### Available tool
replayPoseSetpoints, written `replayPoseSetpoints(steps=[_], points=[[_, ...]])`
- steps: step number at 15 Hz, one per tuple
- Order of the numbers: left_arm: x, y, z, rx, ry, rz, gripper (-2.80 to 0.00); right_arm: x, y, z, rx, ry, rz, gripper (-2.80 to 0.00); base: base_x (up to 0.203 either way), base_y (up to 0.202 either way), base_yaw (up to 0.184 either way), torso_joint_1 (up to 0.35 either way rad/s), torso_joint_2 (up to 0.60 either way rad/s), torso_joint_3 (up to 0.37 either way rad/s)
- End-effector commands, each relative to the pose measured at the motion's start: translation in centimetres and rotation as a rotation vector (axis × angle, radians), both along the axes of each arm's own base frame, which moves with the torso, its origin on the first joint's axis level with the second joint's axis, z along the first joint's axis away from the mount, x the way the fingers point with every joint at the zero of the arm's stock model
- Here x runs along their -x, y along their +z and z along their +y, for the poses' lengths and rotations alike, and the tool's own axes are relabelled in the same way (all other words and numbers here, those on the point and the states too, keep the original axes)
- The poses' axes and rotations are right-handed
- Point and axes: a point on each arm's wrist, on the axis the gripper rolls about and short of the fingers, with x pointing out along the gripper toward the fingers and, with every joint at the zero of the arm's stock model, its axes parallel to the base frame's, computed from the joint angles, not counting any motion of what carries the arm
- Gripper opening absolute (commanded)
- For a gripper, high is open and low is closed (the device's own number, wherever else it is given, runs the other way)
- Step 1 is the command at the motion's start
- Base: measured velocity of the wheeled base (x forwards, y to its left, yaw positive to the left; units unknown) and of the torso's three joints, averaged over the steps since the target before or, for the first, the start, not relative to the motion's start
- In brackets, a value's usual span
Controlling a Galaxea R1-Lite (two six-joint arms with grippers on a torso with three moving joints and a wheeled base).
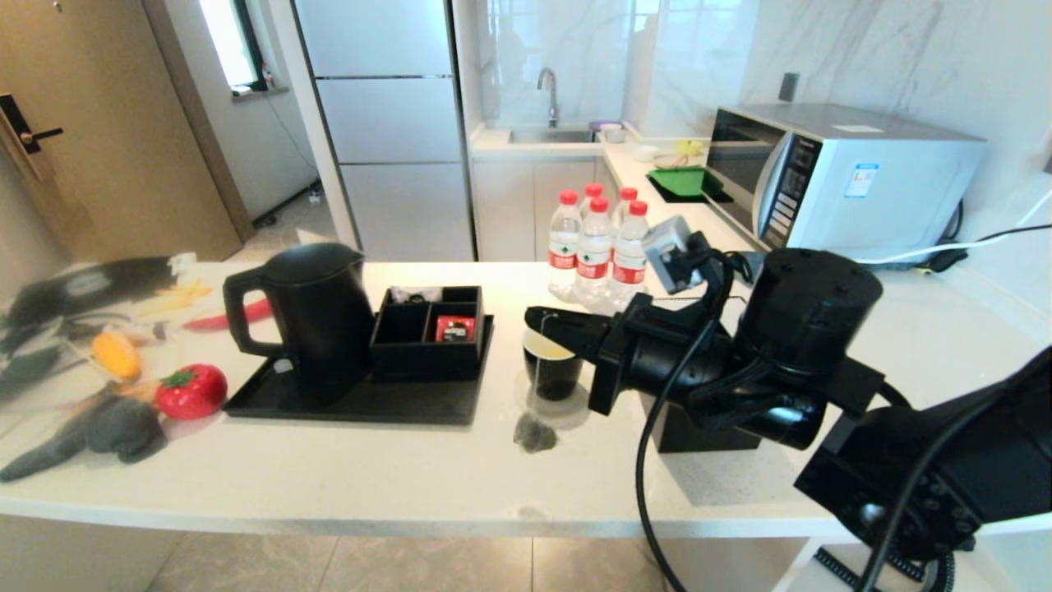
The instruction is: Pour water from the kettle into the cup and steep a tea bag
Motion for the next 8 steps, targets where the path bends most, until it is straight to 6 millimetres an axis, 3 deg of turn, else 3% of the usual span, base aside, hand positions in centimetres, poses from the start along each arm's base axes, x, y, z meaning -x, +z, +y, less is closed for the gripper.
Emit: replayPoseSetpoints(steps=[1,8], points=[[0.8,-0.4,0.0,-0.008,-0.012,-0.054,-2.8,-0.1,0.0,0.1,-0.005,0.002,-0.005,-2.8,0.0,0.0,0.0,0.0,0.0,0.0],[1.8,-1.3,-0.1,-0.014,-0.054,-0.117,-2.8,-0.8,0.0,0.0,-0.009,-0.014,-0.011,-2.8,0.0,0.0,0.0,0.0,0.0,0.0]])
